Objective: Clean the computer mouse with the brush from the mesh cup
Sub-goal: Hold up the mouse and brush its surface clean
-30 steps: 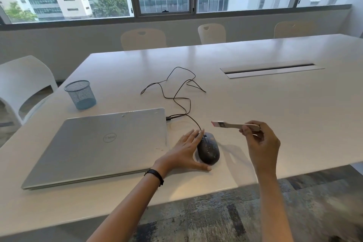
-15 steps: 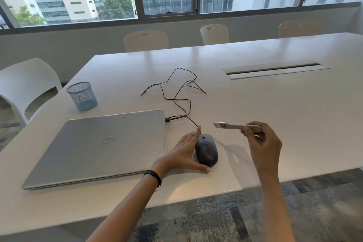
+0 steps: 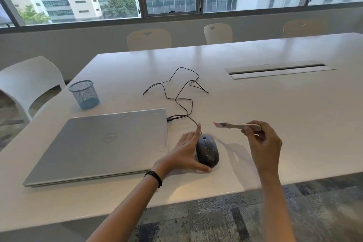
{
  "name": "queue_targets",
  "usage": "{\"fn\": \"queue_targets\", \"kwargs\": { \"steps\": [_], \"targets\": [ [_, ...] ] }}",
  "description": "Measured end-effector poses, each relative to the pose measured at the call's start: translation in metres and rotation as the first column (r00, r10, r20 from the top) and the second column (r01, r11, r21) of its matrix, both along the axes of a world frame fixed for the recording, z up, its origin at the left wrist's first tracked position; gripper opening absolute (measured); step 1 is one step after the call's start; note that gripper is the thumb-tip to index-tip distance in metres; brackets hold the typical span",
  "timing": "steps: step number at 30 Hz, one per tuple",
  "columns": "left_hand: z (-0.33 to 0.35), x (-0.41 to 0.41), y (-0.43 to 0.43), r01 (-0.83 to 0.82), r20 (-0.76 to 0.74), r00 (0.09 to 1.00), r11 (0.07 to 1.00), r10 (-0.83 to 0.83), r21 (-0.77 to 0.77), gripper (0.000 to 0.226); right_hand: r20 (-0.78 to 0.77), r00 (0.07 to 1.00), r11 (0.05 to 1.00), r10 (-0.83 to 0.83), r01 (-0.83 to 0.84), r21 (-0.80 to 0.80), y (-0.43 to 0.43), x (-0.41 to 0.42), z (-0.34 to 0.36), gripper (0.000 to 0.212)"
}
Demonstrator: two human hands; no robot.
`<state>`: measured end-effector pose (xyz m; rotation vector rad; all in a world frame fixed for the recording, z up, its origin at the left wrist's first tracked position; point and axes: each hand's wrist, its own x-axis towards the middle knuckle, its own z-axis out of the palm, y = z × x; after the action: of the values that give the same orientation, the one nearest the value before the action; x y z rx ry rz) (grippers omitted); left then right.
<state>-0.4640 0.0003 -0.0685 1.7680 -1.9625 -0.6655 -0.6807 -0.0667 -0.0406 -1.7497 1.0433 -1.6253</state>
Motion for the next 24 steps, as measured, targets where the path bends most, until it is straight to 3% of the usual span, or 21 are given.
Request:
{"fn": "queue_targets", "kwargs": {
  "steps": [24],
  "targets": [
    [0.012, -0.006, 0.018, 0.03, 0.051, 0.999, 0.963, -0.017, -0.268, 0.131, 0.017, 0.999, 0.998, 0.03, -0.029, -0.053, 0.01, -0.011, 0.005, 0.014]
  ]
}}
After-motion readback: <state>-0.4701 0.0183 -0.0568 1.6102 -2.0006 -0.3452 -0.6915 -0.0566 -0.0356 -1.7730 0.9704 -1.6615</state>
